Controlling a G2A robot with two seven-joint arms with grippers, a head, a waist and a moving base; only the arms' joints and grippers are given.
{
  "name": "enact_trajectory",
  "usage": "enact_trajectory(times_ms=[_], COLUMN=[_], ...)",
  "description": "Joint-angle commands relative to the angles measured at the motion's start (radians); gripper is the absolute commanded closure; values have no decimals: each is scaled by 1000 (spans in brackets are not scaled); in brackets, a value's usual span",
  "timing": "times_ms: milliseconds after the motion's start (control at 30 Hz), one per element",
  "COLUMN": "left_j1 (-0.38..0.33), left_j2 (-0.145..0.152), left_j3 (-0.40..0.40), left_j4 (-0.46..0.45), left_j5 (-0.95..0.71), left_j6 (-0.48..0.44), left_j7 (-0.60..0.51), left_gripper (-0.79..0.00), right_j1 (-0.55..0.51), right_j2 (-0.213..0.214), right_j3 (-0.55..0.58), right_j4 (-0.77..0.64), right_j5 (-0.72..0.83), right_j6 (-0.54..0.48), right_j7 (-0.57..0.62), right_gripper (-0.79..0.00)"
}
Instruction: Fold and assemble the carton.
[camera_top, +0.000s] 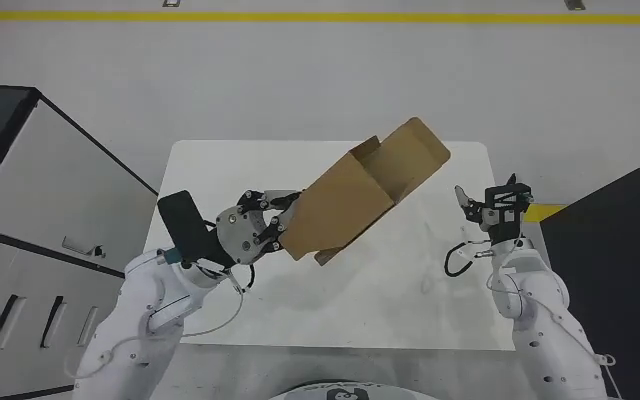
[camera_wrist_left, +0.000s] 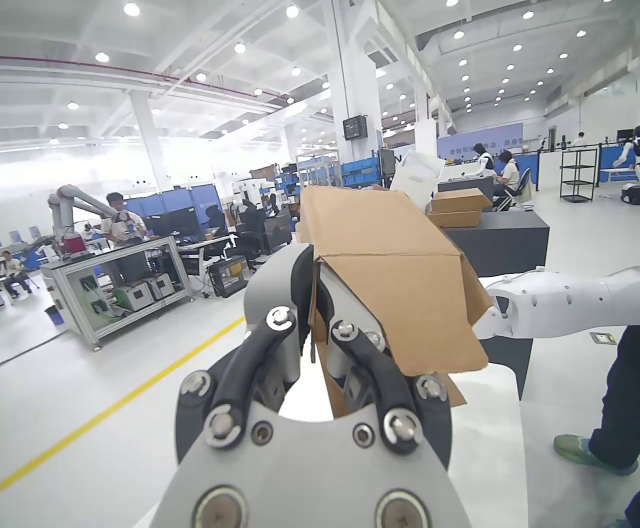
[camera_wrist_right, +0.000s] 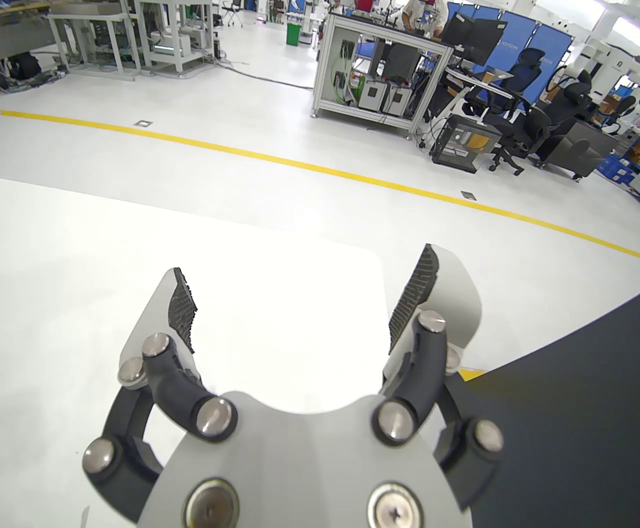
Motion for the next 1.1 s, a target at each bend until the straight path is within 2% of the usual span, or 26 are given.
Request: enact_trajectory(times_ms=[0,133,300,433,533,800,867,1067], left_j1=[4,30,29,15,3,-1,8,31], left_j2=[-2,-5,-5,-3,-2,-2,-3,-4], left_j3=[1,24,44,51,45,42,56,95], left_j4=[8,31,30,37,38,37,43,37], left_j5=[-24,-254,-545,-701,-735,-733,-777,-1119], left_j6=[22,34,35,36,41,44,71,115], left_j7=[-1,-46,-148,-225,-265,-266,-287,-375], left_gripper=[0,0,0,0,0,0,0,0], right_j1=[0,0,0,0,0,0,0,0], right_j2=[0,0,0,0,0,0,0,0], right_j3=[0,0,0,0,0,0,0,0], right_j4=[0,0,0,0,0,0,0,0], right_j5=[0,0,0,0,0,0,0,0], right_j6=[0,0,0,0,0,0,0,0], right_j7=[0,0,0,0,0,0,0,0], right_gripper=[-785,-785,-785,-785,-785,-785,-785,-785])
